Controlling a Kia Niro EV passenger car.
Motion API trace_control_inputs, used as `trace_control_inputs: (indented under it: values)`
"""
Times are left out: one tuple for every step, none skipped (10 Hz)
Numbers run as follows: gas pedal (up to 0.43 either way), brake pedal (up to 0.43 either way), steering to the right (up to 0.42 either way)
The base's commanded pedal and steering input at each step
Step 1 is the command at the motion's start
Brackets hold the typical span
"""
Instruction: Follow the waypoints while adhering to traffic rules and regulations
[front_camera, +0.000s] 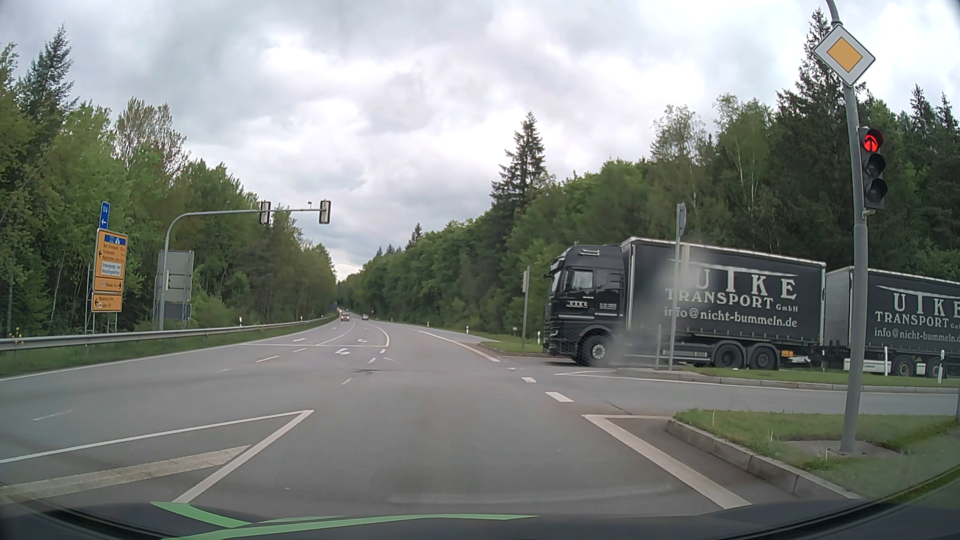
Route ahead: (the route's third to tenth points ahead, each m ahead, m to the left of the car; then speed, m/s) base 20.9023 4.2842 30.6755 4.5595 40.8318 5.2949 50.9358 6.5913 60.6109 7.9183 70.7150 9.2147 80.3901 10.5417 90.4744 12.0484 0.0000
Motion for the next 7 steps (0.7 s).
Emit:
trace_control_inputs:
  values:
    - [0.0, 0.268, -0.01]
    - [0.0, 0.268, -0.011]
    - [0.0, 0.268, -0.011]
    - [0.0, 0.268, -0.011]
    - [0.0, 0.268, -0.01]
    - [0.0, 0.274, -0.01]
    - [0.0, 0.274, -0.011]
